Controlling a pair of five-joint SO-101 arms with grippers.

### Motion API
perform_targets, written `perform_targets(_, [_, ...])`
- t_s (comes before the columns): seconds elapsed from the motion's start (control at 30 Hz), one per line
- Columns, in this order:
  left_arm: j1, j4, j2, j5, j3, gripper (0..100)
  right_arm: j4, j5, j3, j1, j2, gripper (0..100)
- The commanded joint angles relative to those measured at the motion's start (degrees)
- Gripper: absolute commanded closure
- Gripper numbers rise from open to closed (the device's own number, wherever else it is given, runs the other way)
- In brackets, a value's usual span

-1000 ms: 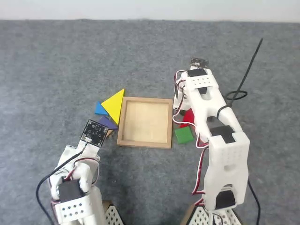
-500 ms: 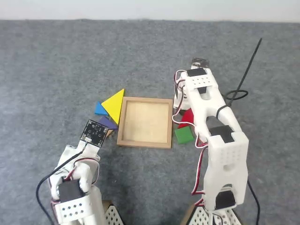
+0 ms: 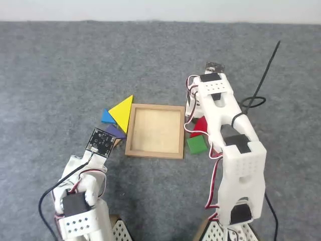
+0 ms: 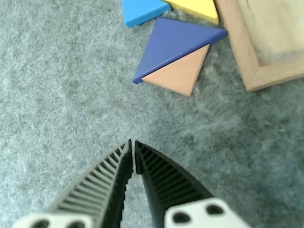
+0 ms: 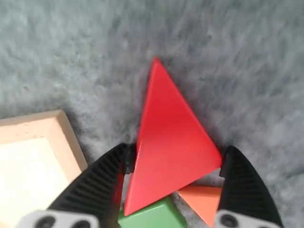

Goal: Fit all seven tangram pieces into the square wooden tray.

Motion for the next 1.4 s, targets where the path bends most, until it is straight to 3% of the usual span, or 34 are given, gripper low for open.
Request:
perform_targets(0.0, [-0.44, -1.14, -1.05, -0.53, -0.84, 98, 2.07, -0.26, 1.05, -0.13, -4.97, 76.0])
perform_targets(0.6, [-0.44, -1.32, -1.05, -0.53, -0.84, 98, 5.23, -0.62, 4.75, -0.31, -21.05, 76.0])
perform_targets(0.93, [-0.44, -1.23, -1.05, -0.53, -0.84, 98, -6.55, -4.75, 12.4, -0.48, -14.11, 75.7])
perform_targets(1.37, [-0.44, -1.32, -1.05, -0.53, -0.84, 98, -5.67, -5.1, 10.81, -0.22, -7.6, 75.7])
